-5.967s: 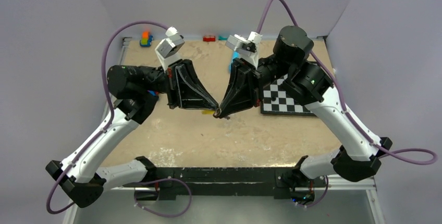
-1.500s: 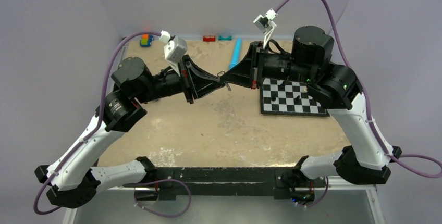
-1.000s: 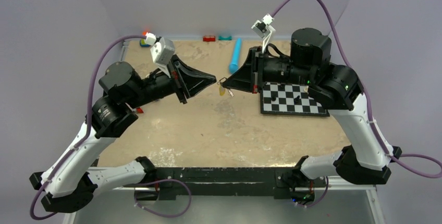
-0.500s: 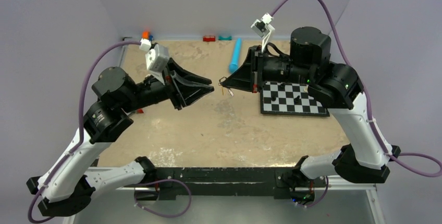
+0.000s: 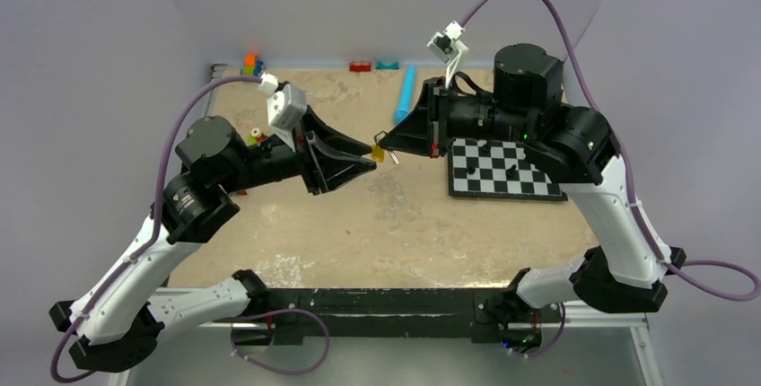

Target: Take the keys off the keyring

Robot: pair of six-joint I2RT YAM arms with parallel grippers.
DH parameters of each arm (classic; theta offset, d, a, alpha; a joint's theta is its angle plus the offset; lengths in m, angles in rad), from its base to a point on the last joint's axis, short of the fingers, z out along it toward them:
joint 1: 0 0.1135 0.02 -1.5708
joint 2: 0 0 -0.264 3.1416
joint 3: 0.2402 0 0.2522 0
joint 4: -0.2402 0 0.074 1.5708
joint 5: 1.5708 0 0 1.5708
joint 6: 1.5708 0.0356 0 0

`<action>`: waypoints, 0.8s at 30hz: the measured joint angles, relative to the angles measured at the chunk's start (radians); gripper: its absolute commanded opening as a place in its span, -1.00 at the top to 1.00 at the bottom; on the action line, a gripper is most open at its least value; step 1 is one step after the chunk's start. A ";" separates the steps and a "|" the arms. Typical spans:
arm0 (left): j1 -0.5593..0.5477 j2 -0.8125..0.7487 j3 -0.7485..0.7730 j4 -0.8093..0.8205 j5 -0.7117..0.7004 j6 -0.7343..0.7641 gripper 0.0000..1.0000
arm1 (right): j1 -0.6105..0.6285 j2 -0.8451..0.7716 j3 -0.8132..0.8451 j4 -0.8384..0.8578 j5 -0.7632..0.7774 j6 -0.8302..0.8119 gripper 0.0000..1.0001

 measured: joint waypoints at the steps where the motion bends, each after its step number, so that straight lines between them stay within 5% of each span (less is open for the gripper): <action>1: 0.000 0.000 0.000 0.002 0.003 0.000 0.21 | 0.000 0.001 0.000 0.000 0.000 0.000 1.00; 24: 0.000 0.034 -0.013 0.101 0.049 0.000 0.27 | 0.000 0.007 -0.001 0.023 -0.007 0.000 1.00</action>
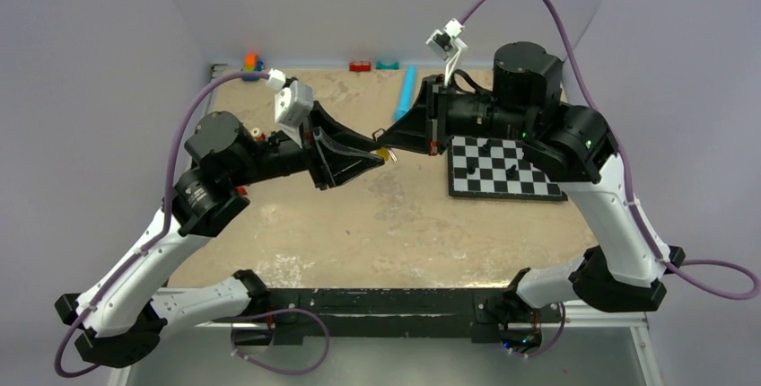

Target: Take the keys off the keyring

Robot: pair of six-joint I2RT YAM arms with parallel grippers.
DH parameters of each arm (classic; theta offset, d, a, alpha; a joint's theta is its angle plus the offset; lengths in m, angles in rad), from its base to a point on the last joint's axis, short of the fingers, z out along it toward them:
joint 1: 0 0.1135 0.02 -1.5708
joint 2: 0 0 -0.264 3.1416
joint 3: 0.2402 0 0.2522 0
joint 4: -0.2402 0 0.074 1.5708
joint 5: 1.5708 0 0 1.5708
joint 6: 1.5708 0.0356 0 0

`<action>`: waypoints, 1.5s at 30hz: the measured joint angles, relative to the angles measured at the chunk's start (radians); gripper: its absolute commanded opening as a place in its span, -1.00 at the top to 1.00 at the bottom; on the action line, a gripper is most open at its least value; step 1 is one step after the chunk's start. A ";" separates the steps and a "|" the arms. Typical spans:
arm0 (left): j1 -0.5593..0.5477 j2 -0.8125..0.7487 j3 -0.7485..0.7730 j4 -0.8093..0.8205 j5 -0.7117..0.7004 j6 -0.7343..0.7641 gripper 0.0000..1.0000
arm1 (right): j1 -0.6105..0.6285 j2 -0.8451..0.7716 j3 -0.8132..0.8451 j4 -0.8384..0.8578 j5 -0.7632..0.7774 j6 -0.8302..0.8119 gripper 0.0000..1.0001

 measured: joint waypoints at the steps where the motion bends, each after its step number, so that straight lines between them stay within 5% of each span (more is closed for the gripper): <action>1: 0.000 0.002 0.000 0.000 -0.001 0.000 0.27 | 0.000 0.001 0.000 0.000 0.000 0.000 1.00; 13: 0.000 -0.026 0.000 -0.024 -0.074 0.090 -0.01 | 0.000 0.016 0.009 -0.008 0.014 0.027 1.00; 30: 0.000 -0.132 -0.147 -0.017 -0.158 0.267 0.08 | 0.000 0.122 0.075 -0.142 0.136 0.121 1.00; 38: 0.000 -0.142 -0.354 0.145 -0.156 0.294 0.02 | 0.000 0.116 0.059 -0.185 0.173 0.139 1.00; 45: 0.000 -0.127 -0.374 0.202 -0.171 0.293 0.03 | 0.000 0.114 0.048 -0.189 0.184 0.139 1.00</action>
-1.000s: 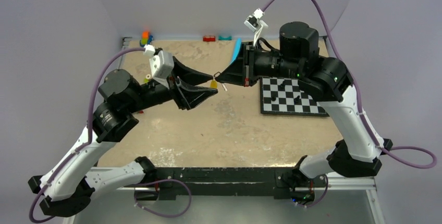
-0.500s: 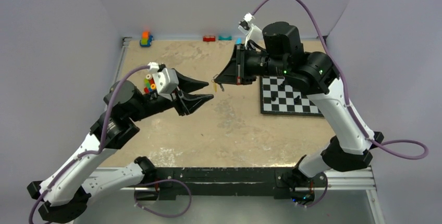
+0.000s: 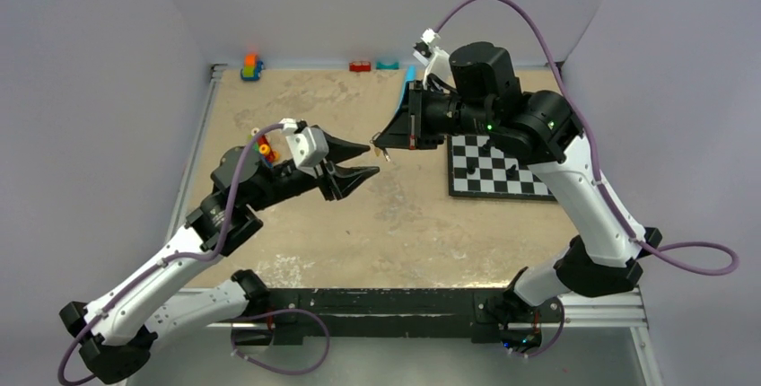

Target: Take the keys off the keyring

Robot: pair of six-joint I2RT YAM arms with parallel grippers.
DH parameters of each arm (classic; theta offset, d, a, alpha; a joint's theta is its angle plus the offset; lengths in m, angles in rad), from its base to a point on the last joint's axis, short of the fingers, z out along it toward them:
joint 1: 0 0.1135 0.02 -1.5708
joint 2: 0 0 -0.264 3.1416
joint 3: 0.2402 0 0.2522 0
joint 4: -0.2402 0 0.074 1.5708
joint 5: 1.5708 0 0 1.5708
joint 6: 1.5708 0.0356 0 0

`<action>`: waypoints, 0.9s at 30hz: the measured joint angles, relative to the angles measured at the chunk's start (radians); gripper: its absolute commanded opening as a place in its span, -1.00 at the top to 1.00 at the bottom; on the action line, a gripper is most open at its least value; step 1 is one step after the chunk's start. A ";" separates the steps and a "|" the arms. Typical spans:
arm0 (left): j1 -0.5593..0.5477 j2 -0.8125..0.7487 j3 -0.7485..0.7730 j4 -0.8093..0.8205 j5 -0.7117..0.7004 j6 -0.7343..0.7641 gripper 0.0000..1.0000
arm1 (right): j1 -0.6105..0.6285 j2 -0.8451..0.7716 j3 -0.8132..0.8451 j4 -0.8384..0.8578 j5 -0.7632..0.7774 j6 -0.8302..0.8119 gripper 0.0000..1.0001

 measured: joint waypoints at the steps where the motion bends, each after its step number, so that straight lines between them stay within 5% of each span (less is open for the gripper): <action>1: 0.000 -0.006 0.000 -0.001 -0.003 0.004 0.03 | 0.000 0.000 0.000 0.000 0.000 -0.001 1.00; 27: 0.017 0.002 0.080 -0.066 -0.028 0.101 0.37 | 0.007 0.000 -0.037 0.017 -0.032 -0.013 1.00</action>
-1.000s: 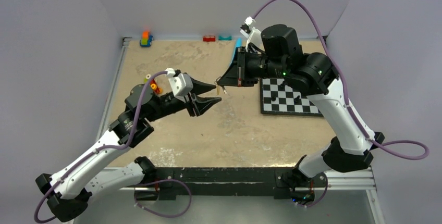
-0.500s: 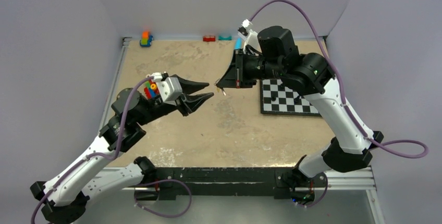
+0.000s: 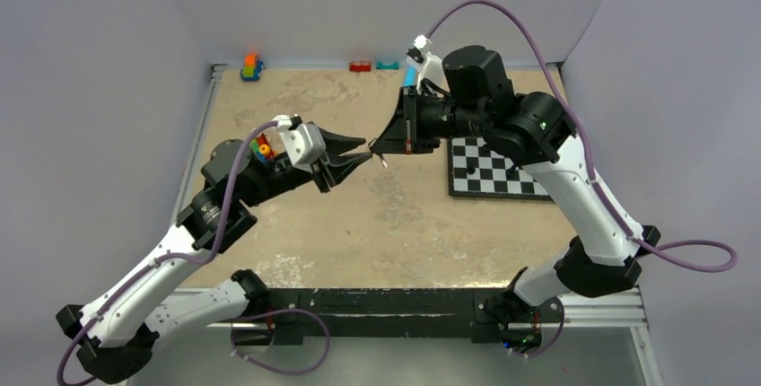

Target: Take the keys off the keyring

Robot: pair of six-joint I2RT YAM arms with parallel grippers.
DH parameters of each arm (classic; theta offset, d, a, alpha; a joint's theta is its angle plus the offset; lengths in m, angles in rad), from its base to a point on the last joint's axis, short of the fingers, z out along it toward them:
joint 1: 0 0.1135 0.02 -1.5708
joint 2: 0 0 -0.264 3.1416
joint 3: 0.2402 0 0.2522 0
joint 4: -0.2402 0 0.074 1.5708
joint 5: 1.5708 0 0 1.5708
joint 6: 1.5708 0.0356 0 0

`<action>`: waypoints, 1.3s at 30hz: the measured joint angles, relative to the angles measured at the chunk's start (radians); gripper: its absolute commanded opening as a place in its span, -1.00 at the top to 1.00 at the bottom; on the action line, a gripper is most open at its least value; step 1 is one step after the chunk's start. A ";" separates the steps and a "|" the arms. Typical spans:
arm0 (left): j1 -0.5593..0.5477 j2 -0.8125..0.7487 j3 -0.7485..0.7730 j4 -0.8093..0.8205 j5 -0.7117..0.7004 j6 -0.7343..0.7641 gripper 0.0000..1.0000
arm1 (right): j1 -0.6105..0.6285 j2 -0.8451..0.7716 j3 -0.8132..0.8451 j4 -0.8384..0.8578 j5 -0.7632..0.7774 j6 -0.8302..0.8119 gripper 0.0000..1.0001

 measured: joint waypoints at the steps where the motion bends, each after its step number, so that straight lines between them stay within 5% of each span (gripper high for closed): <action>1: 0.002 0.002 0.002 0.000 0.003 0.000 0.39 | 0.002 -0.001 0.000 0.000 -0.001 -0.001 1.00; 6: 0.003 0.011 0.014 -0.003 0.023 0.000 0.57 | 0.003 -0.009 0.000 0.001 -0.002 -0.005 1.00; 13: 0.003 0.017 0.030 -0.025 0.044 0.007 0.58 | 0.003 -0.012 0.000 0.002 -0.002 -0.008 1.00; 24: 0.003 0.017 0.030 -0.028 0.040 0.006 0.30 | 0.006 -0.012 0.000 0.003 -0.015 -0.008 1.00; 39: 0.007 0.023 0.030 -0.029 0.035 -0.001 0.88 | 0.006 -0.012 0.001 0.018 -0.019 -0.008 1.00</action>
